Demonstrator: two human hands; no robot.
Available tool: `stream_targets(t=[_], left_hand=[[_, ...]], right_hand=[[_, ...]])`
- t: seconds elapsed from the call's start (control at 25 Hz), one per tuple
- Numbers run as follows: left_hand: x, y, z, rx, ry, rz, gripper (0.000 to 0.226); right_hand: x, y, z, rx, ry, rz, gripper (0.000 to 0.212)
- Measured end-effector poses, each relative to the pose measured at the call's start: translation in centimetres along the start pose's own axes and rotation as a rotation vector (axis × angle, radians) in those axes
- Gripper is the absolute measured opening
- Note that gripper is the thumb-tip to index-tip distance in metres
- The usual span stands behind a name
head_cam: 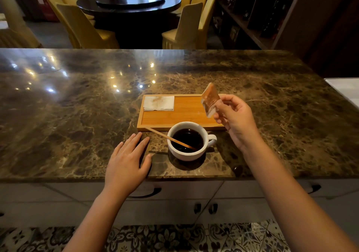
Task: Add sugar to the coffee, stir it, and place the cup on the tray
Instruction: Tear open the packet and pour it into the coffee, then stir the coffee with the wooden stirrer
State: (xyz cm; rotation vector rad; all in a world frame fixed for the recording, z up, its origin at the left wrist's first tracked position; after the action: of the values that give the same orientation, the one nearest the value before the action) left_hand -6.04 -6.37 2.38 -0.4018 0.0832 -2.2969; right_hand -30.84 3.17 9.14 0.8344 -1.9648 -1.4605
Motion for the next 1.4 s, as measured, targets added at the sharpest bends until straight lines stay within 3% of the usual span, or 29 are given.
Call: stream_targets(t=[0.2,0.4,0.64,0.88,1.0,1.16,1.4], left_hand=[[0.0,0.0,0.1,-0.002,-0.005,0.003,0.058],[0.0,0.0,0.2,-0.007,-0.012,0.001,0.057],[0.0,0.2,0.1,-0.002,-0.013,-0.002,0.056],[0.0,0.1,0.1,-0.003,-0.015,-0.005,0.055],[0.0,0.1,0.0,-0.006,-0.014,-0.003,0.055],[-0.1,0.3,0.1,-0.003,-0.02,0.001,0.055],[-0.1,0.3,0.0,-0.003,-0.024,-0.003,0.055]], right_hand=[[1.2,-0.1,1.6,-0.058,-0.08,-0.034,0.012],[3.7,0.1,5.3,-0.604,-0.321,0.083,0.004],[5.2,-0.7,6.1,-1.084,-0.459,0.114,0.01],[5.9,-1.1,4.7,-1.292,-0.326,0.302,0.013],[5.6,-1.9,2.9,-1.374,-0.068,0.411,0.028],[5.3,-4.2,1.8,-1.418,0.222,0.354,0.037],[5.9,-4.3,1.7,-1.393,0.257,0.29,0.038]])
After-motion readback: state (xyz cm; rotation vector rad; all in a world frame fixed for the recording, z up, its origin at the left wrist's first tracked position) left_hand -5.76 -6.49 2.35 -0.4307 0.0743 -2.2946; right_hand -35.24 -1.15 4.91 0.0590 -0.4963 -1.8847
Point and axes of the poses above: each hand's wrist, its own x-axis towards the middle knuckle, its own z-axis out of the back of the hand, y = z × x, the point moved 9 cm from there along x, towards the middle knuckle, and after that the axes turned 6 degrees about x, right-handed, at the moved point
